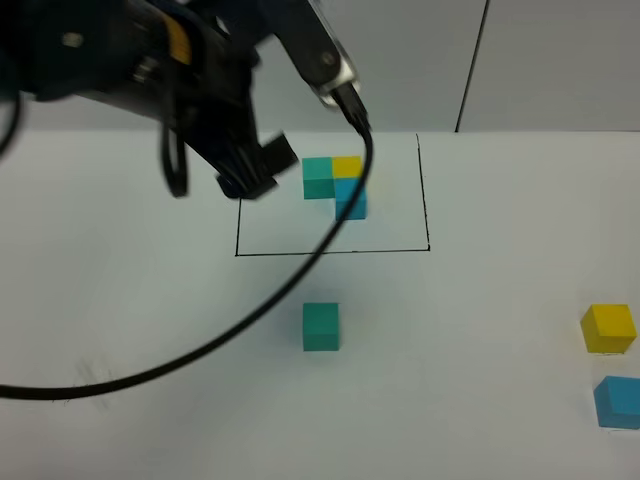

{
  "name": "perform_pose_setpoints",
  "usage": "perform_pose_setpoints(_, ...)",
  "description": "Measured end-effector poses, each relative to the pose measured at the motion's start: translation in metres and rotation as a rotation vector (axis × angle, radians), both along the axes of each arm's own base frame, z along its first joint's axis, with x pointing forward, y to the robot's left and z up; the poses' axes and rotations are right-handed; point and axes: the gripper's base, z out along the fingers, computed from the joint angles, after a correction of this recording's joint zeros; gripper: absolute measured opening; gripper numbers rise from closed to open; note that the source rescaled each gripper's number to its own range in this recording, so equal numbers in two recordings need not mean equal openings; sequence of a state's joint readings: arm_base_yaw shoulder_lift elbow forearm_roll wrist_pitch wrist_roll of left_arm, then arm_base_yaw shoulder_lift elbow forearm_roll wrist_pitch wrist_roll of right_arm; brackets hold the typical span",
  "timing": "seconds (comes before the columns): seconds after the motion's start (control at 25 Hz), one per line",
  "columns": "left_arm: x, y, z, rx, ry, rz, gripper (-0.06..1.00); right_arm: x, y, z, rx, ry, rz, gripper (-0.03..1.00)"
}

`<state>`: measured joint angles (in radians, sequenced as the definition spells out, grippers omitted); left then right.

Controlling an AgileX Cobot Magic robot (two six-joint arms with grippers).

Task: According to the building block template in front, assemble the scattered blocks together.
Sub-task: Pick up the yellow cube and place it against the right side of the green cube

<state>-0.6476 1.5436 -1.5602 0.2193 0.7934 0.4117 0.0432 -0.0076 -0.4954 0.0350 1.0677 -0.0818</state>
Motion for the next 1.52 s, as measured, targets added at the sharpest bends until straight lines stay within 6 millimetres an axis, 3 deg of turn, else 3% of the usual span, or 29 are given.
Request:
perform_pose_setpoints(0.08,-0.024,0.027,0.038,-0.027,-0.111,0.074,0.96,0.0,0.0,0.0,0.0,0.0,0.0,0.0)
perform_pose_setpoints(0.24,-0.075,0.082,0.085,-0.059,-0.213,0.23,0.88,0.0,0.0,0.0,0.0,0.0,0.0,0.0)
perform_pose_setpoints(0.48,-0.15,0.149,0.113,-0.098,-0.227,0.389,0.85,0.0,0.0,0.0,0.0,0.0,0.0,0.0)
perform_pose_setpoints(0.72,-0.229,0.21,0.13,-0.314,-0.381,0.421,0.82,0.0,0.0,0.0,0.0,0.0,0.0,0.0)
perform_pose_setpoints(0.88,-0.287,0.234,0.122,-0.528,-0.376,0.294,0.8,0.0,0.0,0.0,0.0,0.0,0.0,0.0)
perform_pose_setpoints(1.04,-0.319,0.234,0.1,-0.559,-0.344,0.116,0.75,0.0,0.0,0.0,0.0,0.0,0.0,0.0)
perform_pose_setpoints(1.2,-0.326,0.216,0.068,-0.52,-0.284,0.135,0.69,0.0,0.0,0.0,0.0,0.0,0.0,0.0)
perform_pose_setpoints(1.52,-0.317,0.195,-0.017,-0.46,-0.147,0.402,0.67,0.0,0.0,0.0,0.0,0.0,0.0,0.0)
